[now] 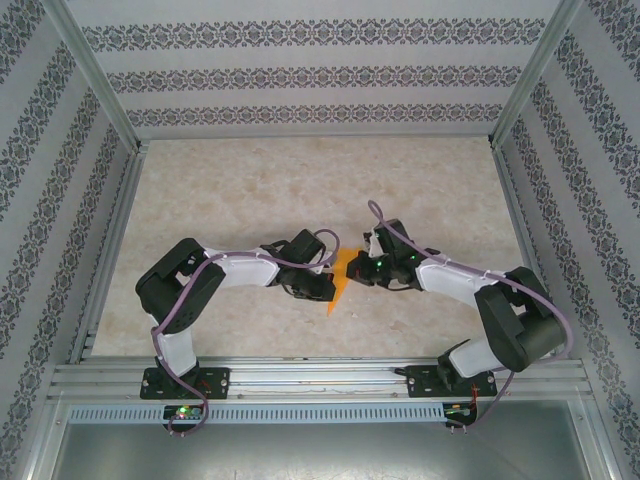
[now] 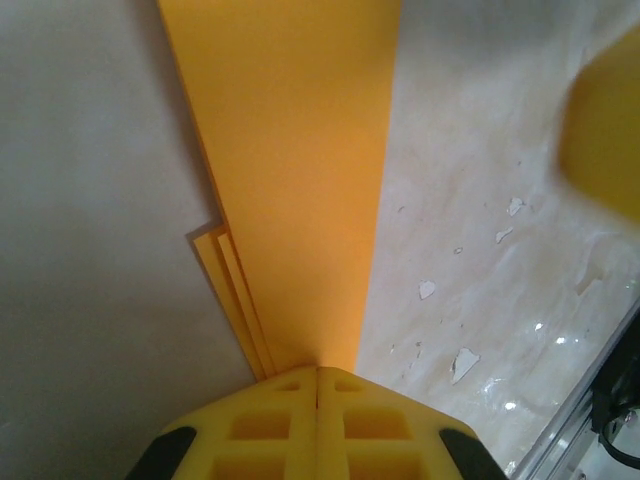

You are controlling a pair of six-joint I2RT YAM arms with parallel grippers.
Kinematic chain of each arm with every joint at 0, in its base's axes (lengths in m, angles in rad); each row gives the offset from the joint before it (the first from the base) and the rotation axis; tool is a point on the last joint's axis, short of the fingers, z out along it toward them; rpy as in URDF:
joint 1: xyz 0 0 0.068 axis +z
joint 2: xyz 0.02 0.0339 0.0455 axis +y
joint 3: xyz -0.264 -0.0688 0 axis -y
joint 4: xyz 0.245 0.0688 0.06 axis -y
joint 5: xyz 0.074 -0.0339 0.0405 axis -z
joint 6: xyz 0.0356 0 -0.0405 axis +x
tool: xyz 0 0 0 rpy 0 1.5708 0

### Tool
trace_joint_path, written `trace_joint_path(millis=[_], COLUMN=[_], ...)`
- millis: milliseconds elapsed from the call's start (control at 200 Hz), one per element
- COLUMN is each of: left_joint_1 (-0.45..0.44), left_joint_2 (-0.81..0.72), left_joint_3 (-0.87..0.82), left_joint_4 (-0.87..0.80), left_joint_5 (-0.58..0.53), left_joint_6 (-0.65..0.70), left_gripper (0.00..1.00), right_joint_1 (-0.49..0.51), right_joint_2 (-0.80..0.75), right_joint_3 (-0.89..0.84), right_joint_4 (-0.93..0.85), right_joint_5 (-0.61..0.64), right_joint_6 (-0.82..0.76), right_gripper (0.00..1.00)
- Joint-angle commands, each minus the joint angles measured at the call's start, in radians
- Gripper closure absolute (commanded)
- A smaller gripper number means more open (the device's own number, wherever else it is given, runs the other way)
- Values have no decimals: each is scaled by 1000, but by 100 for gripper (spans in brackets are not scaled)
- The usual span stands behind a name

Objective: Fold a paper plane with a square sheet of paper (fold left side to right side)
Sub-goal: Fold the wing for the fifth time at the center of the table.

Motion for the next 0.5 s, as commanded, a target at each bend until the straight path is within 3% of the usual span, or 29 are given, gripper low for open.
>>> trace_joint_path(millis=[0, 495], left_joint_1=[-14, -18], left_joint_2=[29, 43], left_joint_3=[-9, -2], left_joint_4=[-113, -113], left_joint_5=[-118, -109], left_joint_6=[20, 19], left_gripper=[100, 100], right_joint_1=[31, 75], right_joint_2=[0, 102], right_joint_3=[-35, -60], right_joint_4=[47, 156], right_joint_5=[18, -4], right_joint_6=[63, 148], right_gripper=[100, 100])
